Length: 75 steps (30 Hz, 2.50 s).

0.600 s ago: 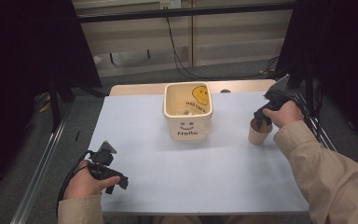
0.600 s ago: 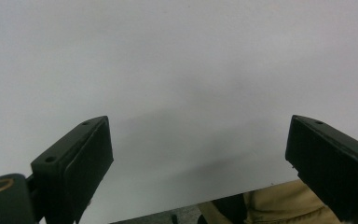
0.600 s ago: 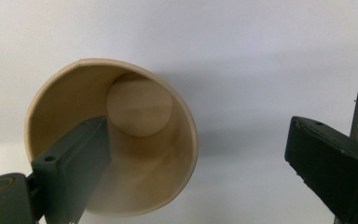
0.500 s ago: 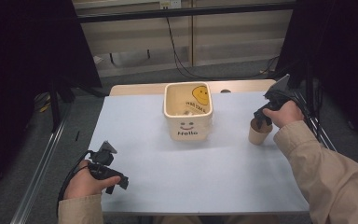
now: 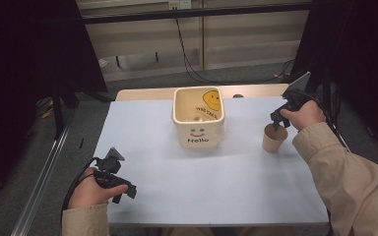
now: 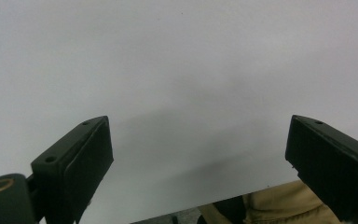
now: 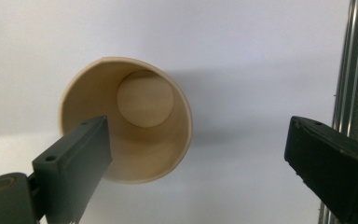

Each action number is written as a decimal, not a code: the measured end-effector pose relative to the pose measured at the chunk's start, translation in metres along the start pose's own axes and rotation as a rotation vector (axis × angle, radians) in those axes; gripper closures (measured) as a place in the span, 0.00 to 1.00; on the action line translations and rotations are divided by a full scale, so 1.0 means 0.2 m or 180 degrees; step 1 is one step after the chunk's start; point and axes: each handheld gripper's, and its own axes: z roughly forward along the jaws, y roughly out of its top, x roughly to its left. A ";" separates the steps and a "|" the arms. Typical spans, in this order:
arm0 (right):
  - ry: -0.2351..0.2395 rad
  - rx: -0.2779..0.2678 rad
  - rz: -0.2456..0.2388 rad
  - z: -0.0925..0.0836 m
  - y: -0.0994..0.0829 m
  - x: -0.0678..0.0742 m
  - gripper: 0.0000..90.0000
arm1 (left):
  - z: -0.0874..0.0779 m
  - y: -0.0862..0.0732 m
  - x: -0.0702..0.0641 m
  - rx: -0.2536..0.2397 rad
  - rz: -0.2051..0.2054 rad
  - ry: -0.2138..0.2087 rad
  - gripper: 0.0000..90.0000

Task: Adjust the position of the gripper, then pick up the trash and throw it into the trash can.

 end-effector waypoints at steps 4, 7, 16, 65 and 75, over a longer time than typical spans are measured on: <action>0.0011 -0.0030 0.0019 -0.05 0.00 0.00 0.08 | 0.00 0.00 0.00 -0.0010 0.0007 -0.0009 0.08; -0.0001 -0.0015 0.0010 -0.08 0.01 0.00 0.08 | 0.00 0.01 0.00 -0.0012 0.0001 -0.0011 0.08; 0.0054 -0.0045 0.0031 -0.21 0.03 0.00 0.08 | 0.00 0.01 0.00 -0.0046 -0.0016 -0.0021 0.08; 0.0050 -0.0109 -0.0115 -0.45 0.09 0.15 0.08 | -0.01 0.01 0.01 -0.0064 0.0030 0.0004 0.09; 0.0080 -0.0011 -0.0133 -0.34 0.08 0.18 0.07 | -0.03 0.00 0.00 -0.0090 0.0007 -0.0030 0.09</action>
